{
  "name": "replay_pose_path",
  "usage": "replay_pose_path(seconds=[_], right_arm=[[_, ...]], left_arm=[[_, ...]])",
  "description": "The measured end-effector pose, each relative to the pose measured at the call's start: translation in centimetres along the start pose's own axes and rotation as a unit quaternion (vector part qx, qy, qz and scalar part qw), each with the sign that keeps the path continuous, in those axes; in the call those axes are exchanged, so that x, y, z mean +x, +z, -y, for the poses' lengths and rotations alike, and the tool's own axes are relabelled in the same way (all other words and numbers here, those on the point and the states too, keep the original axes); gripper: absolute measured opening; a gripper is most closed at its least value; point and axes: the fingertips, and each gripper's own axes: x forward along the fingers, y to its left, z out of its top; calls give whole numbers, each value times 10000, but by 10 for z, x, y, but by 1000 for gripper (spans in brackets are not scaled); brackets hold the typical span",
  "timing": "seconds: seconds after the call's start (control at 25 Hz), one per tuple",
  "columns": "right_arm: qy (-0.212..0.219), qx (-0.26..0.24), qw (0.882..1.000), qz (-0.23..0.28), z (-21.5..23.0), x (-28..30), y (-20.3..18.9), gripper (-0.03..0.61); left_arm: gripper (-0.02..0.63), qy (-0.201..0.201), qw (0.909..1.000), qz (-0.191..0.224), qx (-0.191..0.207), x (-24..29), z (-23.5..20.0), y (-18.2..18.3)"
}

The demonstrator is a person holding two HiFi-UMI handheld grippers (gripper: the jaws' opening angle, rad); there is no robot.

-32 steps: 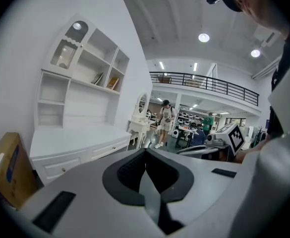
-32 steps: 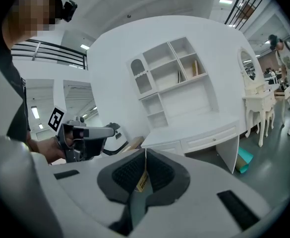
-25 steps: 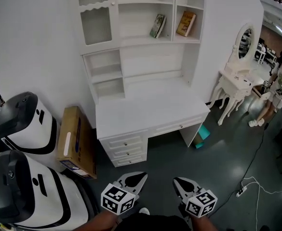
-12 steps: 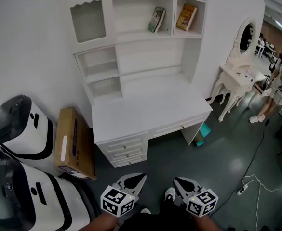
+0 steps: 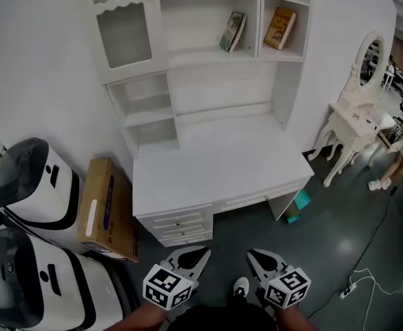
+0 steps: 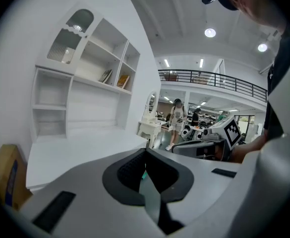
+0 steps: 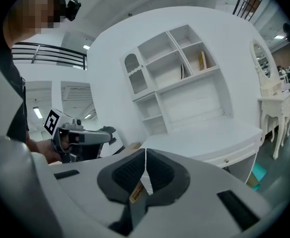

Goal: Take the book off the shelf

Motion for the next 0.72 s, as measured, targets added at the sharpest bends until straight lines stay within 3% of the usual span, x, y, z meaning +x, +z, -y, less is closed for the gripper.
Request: replay_pose_path(seconds=[0.32,0.72], right_arm=[[177,-31,9998,80,74,17,41,29],[563,-56,9984,-19,144,35,65,29]], left_arm=[[11,112,9998,69,-168,73,-9,36],[11,586,9979,51,-271,139,-19,56]])
